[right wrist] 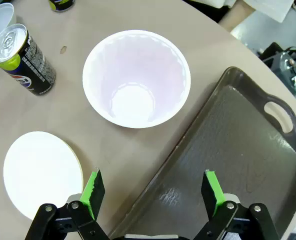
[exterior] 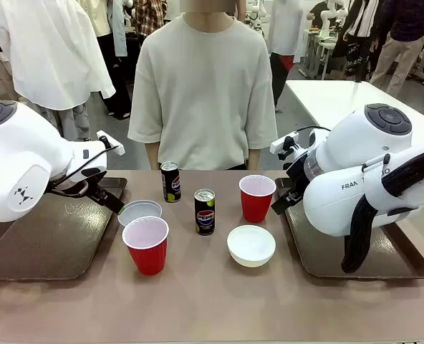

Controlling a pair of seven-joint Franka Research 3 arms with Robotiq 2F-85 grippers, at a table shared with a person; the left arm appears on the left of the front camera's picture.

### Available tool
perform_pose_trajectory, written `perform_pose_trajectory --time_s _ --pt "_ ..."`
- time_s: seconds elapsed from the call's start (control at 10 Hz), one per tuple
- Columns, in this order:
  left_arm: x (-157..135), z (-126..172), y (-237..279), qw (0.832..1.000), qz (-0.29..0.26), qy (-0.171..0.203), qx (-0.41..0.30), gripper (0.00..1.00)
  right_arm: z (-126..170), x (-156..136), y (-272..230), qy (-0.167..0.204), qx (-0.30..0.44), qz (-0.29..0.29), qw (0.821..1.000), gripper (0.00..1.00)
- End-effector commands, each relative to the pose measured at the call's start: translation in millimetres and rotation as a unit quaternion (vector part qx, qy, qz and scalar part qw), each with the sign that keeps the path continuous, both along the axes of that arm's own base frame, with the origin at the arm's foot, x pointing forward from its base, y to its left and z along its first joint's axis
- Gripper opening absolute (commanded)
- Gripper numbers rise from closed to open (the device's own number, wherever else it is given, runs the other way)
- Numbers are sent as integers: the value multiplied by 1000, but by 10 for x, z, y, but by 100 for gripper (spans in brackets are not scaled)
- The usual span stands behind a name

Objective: Prepare tableware on both trays.
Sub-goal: Pick up a Picnic Bowl from the table and place it on a Handle tray.

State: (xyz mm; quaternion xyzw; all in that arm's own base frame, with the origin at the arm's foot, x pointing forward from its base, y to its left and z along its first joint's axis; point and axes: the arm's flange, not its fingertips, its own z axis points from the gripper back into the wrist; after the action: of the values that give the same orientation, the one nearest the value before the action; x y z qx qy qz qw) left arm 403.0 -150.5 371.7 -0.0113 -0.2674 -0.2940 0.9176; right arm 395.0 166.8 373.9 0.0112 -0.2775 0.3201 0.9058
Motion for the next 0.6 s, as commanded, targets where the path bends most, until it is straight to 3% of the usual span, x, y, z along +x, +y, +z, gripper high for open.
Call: perform_pose_trajectory --time_s 0.0,0.5 --pt "-1 0 -1 1000 0 0 0 100 0 0 0 0 0 0 1000 100" --pt "-1 0 -1 1000 0 0 0 100 0 0 0 0 0 0 1000 100"
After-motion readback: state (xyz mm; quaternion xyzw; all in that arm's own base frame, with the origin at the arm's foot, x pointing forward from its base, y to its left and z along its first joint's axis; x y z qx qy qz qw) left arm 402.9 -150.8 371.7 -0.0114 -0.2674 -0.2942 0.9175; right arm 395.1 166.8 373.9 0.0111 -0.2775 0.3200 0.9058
